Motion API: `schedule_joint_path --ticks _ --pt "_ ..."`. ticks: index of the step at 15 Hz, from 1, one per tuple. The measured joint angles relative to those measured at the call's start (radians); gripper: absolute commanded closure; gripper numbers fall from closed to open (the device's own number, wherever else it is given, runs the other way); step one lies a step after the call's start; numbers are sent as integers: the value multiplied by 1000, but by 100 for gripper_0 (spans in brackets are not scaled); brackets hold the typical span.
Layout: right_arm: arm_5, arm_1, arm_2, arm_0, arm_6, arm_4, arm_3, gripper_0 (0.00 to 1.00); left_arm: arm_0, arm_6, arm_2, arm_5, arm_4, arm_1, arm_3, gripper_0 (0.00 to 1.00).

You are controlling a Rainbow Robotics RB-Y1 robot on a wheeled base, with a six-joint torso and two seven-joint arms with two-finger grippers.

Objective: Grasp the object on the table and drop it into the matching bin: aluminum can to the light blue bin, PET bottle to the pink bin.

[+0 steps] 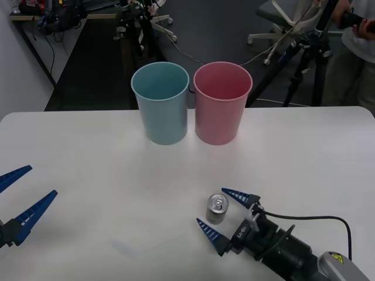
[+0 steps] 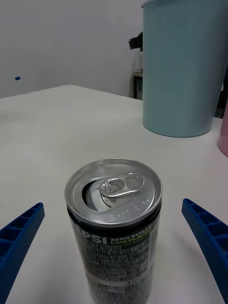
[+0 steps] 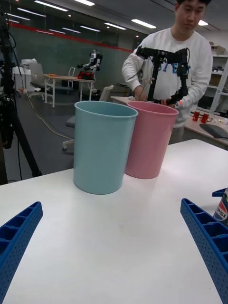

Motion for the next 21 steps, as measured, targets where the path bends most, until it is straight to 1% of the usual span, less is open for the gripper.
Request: schedule_joint_path --ticks 3,5,6,7,8,21 --pt "45 -1 35 -19 0 -7 0 0 0 0 0 0 0 0 0 0" --pt "56 -1 45 -22 1 -11 0 0 0 0 0 0 0 0 0 0" --pt "56 -1 46 -22 2 -11 0 13 0 0 0 0 0 0 0 0" --pt "56 0 48 -22 3 -11 0 79 0 0 0 0 0 0 0 0" --pt "56 0 49 -22 3 -11 0 100 0 0 0 0 0 0 0 0" --pt "25 -1 41 -21 4 -37 -14 100 0 0 0 0 0 0 0 0"
